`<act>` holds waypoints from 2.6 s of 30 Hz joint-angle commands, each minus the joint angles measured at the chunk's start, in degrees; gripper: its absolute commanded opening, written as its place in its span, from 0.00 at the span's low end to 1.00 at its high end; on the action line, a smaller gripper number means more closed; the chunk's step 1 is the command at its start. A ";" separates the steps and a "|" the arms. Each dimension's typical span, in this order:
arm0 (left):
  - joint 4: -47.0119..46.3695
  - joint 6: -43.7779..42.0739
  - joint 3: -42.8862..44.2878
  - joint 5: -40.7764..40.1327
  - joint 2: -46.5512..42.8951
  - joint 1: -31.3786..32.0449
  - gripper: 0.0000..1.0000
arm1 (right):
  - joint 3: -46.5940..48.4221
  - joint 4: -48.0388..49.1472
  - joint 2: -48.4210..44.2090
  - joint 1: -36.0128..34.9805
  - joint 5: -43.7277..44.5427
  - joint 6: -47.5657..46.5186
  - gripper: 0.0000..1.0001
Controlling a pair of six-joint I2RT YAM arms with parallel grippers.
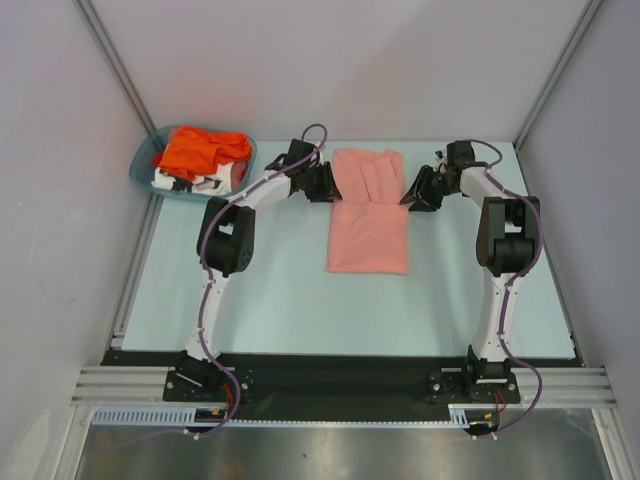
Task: Fold and stack the t-shirts
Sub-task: Fold the tshirt
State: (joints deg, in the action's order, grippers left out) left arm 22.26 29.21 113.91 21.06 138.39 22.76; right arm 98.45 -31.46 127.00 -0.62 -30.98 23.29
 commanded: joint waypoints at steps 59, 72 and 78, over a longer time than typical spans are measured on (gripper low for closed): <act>12.81 -3.81 1.51 -7.89 -13.74 -0.80 0.56 | 14.94 -21.70 -2.53 0.27 16.30 -6.76 0.63; -3.88 8.05 -31.45 7.42 -26.85 8.44 0.07 | -11.09 -10.37 -14.24 -12.64 -5.40 -2.19 0.07; -7.04 12.78 -39.62 7.85 -23.96 7.03 0.00 | -13.81 -8.27 -9.93 -16.25 -10.13 -2.28 0.00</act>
State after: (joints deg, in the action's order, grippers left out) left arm 19.81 37.82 77.01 27.40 113.84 31.73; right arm 85.95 -42.37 115.77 -17.02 -36.36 20.86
